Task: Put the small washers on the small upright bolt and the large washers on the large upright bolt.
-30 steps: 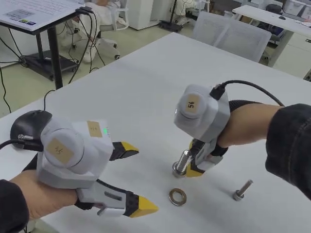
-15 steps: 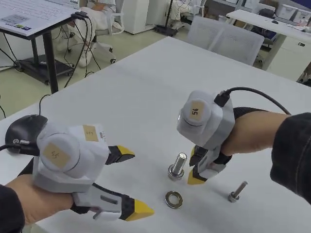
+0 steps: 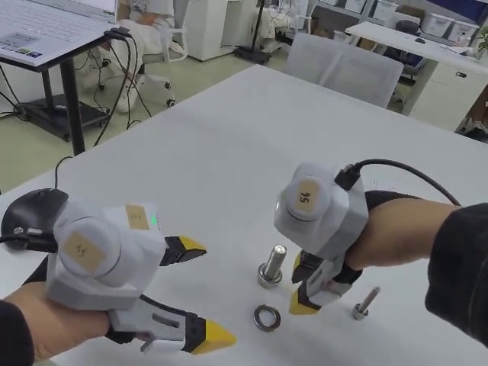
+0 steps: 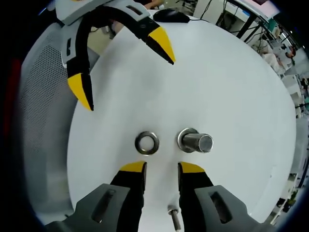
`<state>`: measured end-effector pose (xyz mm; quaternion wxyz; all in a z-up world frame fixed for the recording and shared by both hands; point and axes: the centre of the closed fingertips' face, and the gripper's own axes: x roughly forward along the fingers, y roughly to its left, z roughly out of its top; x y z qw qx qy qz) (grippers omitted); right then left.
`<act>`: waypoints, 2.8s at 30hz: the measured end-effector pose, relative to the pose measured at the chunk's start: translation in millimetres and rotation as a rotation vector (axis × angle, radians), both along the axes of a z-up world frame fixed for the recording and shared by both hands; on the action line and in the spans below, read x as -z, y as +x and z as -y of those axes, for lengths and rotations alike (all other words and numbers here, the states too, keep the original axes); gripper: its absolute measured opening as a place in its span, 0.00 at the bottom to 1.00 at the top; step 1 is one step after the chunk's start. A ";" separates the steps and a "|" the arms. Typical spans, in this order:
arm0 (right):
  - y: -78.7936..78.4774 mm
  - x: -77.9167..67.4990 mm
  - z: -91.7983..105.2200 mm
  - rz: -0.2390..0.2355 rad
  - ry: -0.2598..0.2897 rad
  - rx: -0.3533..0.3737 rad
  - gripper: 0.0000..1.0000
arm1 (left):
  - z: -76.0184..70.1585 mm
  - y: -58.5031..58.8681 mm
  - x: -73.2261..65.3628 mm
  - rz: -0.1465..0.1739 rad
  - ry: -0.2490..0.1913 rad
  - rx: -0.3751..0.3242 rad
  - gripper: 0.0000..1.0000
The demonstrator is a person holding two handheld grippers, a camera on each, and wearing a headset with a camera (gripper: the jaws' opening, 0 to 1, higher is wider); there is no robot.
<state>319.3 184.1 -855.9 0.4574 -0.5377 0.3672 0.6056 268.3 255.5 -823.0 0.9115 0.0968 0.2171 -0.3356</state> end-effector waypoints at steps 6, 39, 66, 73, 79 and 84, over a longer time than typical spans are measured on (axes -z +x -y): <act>-13.4 3.3 -4.5 -0.018 0.009 -0.005 0.28 | -0.2 -1.1 -0.4 -0.001 0.000 0.002 0.69; -28.3 21.8 -16.3 -0.031 0.000 -0.037 0.28 | -1.2 -4.5 -2.1 0.004 0.000 -0.005 0.68; -29.2 22.3 -14.7 -0.020 -0.030 -0.009 0.26 | 1.6 -2.1 -3.7 0.005 -0.002 0.008 0.68; -29.0 21.4 -15.8 -0.025 -0.014 0.004 0.25 | 2.8 -2.5 -2.8 0.001 0.002 0.013 0.67; -28.9 21.1 -14.8 -0.035 0.000 0.004 0.24 | 2.8 -3.0 -3.0 0.003 0.000 0.012 0.67; -30.7 21.6 -13.0 -0.041 -0.003 0.005 0.24 | 2.9 -3.7 -3.1 0.004 0.000 0.012 0.67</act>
